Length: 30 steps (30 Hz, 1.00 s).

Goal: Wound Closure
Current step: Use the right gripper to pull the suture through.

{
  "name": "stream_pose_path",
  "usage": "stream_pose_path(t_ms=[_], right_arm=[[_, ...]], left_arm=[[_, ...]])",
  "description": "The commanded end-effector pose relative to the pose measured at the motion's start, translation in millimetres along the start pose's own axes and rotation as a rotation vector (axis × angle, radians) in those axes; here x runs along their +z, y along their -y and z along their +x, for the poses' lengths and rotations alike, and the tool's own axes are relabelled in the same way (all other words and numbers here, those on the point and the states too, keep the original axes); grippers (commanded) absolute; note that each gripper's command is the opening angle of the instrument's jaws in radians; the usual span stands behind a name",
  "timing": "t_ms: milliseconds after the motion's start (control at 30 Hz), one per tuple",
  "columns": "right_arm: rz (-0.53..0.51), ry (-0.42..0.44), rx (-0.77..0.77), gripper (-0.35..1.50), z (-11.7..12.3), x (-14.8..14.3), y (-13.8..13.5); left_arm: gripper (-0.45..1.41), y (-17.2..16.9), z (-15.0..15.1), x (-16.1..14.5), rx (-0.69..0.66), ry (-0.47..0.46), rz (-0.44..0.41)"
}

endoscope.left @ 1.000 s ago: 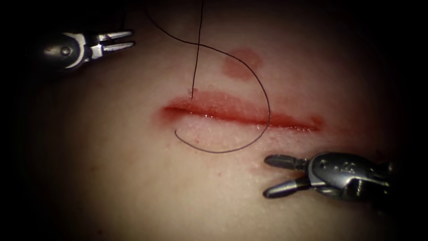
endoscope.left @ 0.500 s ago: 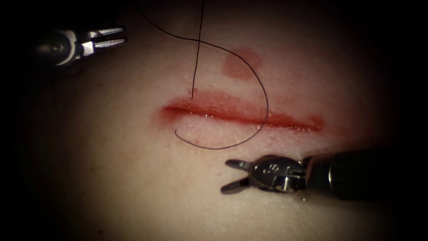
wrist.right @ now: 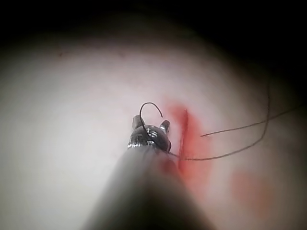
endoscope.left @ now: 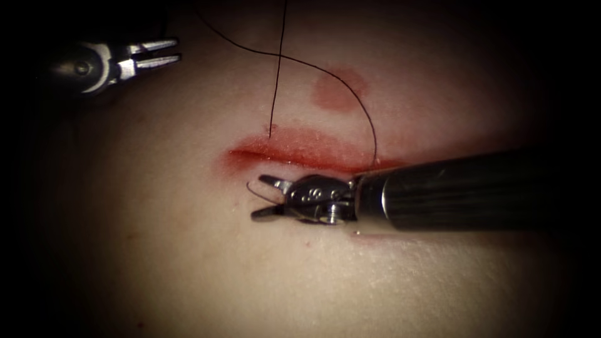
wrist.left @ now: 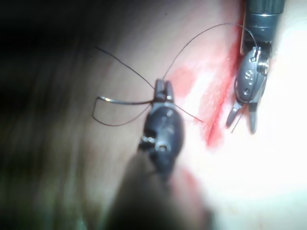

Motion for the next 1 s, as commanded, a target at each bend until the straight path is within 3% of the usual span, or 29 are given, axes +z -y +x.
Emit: stream_pose_path(t_ms=[33,367,400,500,533,800,1000], right_arm=[[-0.002,0.002,-0.010,1.38,-0.3,1.7,0.3],[-0.009,0.004,-0.017,1.30,-0.3,4.2,-1.2],[0.017,0.010,-0.018,1.04,-0.3,4.3,-1.1],[0.114,0.018,-0.037,-0.25,-0.4,4.1,-0.5],[0.138,0.019,-0.041,-0.35,-0.4,3.7,-0.2],[0.149,0.021,-0.052,-0.35,0.5,-0.9,1.4],[0.129,0.017,-0.059,-0.35,3.5,-7.2,1.9]], left_arm=[[-0.35,-0.1,-0.4,0.7,0.001,0.000,0.001],[-0.35,-0.2,-0.5,1.0,0.002,-0.001,0.002],[-0.35,-0.2,-0.5,1.0,0.002,-0.001,0.002],[-0.35,-0.2,-0.5,0.9,0.002,-0.002,0.002],[-0.35,-0.2,-0.5,0.9,0.002,-0.002,0.002],[-0.35,-0.2,-0.5,1.0,0.002,-0.002,0.002],[-0.35,-0.2,-0.5,1.0,0.002,-0.002,0.002]])
